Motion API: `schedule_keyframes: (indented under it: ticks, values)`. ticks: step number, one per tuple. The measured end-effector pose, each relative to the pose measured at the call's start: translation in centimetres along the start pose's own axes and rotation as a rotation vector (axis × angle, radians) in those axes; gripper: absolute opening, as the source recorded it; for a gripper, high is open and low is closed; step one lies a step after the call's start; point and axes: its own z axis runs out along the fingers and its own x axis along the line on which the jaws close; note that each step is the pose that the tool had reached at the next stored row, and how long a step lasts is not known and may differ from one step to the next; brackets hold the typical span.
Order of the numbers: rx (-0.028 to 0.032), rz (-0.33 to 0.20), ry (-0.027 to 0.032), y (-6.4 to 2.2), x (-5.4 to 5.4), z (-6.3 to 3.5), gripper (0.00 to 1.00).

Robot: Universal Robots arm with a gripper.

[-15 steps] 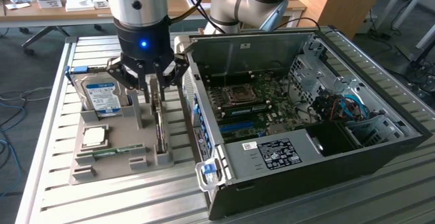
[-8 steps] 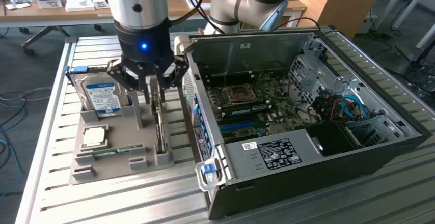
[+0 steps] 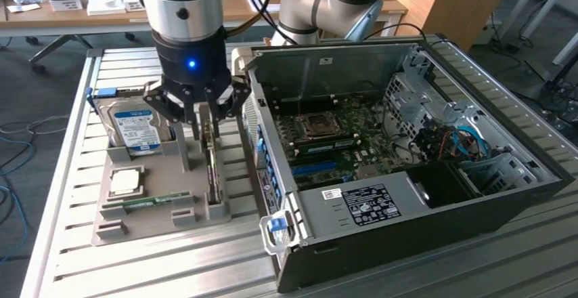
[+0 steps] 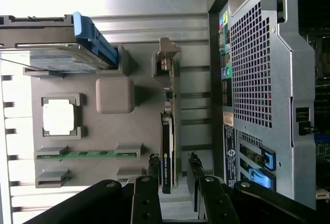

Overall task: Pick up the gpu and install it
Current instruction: 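Pick up the gpu and move the gpu toward the slot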

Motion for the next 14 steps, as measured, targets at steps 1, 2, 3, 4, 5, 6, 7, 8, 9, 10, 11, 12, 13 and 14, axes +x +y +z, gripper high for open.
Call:
schedule_keyframes:
  ticks: [1, 2, 3, 4, 5, 6, 7, 8, 9, 10, 11, 12, 13, 14]
  values:
    - [0.0, 0.0, 0.0, 0.0, 0.0, 0.04, 0.36]
    - [-0.0001, 0.0, 0.0, 0.0, 0.0, 0.08, 0.36]
    - [-0.0001, 0.0, 0.0, 0.0, 0.0, 0.11, 0.36]
    - [0.0, 0.0, 0.0001, -0.01, 0.0, 0.12, 0.36]
    - [0.0, 0.0, 0.0001, -0.01, 0.0, 0.12, 0.36]
    - [0.0001, 0.0, 0.0001, -0.01, 0.0, 0.12, 0.36]
    - [0.0, 0.0, 0.0, -0.01, 0.0, 0.13, 0.36]
    - [0.0, 0.0, 0.0, -0.01, 0.0, 0.13, 0.36]
    - [-0.0001, 0.0, 0.0, 0.0, 0.0, 0.13, 0.36]
    - [0.0, 0.0, 0.0, -0.01, 0.0, 0.13, 0.36]
    - [0.0, 0.0, 0.0, -0.01, 0.0, 0.14, 0.36]
    - [-0.0002, 0.0, -0.0002, -0.01, 0.0, 0.17, 0.36]
    - [-0.0003, 0.0, -0.0003, -0.01, 0.0, 0.21, 0.36]
    - [-0.0003, 0.0, -0.0002, -0.01, 0.0, 0.27, 0.36]
